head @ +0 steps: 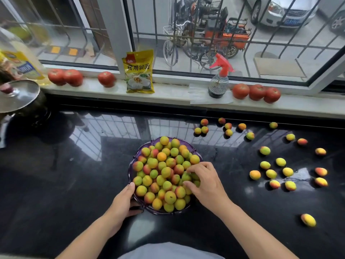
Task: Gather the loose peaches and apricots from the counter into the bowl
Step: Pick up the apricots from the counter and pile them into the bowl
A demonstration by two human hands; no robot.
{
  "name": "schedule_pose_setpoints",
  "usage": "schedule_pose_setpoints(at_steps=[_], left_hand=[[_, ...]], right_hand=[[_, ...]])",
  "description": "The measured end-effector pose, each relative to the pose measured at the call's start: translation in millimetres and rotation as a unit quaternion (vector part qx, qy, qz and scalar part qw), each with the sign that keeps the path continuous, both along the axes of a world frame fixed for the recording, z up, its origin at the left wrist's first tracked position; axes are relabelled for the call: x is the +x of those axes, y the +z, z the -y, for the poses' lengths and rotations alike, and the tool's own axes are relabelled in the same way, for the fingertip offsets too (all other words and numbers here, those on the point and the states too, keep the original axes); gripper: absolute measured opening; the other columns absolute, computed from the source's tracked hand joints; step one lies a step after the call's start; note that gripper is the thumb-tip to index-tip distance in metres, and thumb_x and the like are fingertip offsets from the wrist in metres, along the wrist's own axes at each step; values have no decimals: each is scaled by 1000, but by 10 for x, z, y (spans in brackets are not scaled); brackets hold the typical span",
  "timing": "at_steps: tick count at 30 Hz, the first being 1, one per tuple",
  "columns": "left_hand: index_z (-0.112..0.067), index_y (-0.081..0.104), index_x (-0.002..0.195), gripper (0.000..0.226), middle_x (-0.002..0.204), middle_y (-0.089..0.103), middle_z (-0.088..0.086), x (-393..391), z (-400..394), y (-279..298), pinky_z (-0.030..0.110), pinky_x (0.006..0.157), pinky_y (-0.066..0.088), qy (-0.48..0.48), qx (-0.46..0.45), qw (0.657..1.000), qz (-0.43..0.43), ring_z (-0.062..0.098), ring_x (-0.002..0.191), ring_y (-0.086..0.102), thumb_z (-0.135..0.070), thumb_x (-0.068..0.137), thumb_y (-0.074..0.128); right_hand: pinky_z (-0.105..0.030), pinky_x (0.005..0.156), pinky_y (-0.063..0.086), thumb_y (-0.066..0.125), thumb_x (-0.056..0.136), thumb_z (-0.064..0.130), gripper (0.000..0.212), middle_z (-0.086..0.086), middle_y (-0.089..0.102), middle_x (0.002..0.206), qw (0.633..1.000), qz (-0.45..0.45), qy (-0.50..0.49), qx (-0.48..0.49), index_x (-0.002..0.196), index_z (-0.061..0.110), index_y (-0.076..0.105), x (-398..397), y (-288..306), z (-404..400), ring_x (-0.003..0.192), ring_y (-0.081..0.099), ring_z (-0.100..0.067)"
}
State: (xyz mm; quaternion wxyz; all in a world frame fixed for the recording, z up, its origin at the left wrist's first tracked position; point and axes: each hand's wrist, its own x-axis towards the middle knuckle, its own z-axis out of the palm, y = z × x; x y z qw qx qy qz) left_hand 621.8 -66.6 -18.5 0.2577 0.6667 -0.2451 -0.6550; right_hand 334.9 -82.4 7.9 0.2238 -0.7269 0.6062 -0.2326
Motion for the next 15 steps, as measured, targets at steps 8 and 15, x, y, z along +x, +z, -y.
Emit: schedule_pose_setpoints(at_steps=[8,15], left_hand=[[-33,61,133,37,118,78,0,-1,-7,-24,46,88,59,12,15,999,-27,26,108,75,-45,111,35],[-35,62,130,36,115,79,-3,11,21,1,40,89,59,-18,20,1000,-7,23,107,74,-43,112,31]], right_hand=[[-35,95,46,60,95,9,26,-5,66,113,991,-40,-123,23,120,11,67,-440,-45,1020,111,55,-25],[-54,109,37,79,75,14,57,-17,63,127,906,-407,110,-13,129,13,63,-478,-403,1869,123,47,-43]])
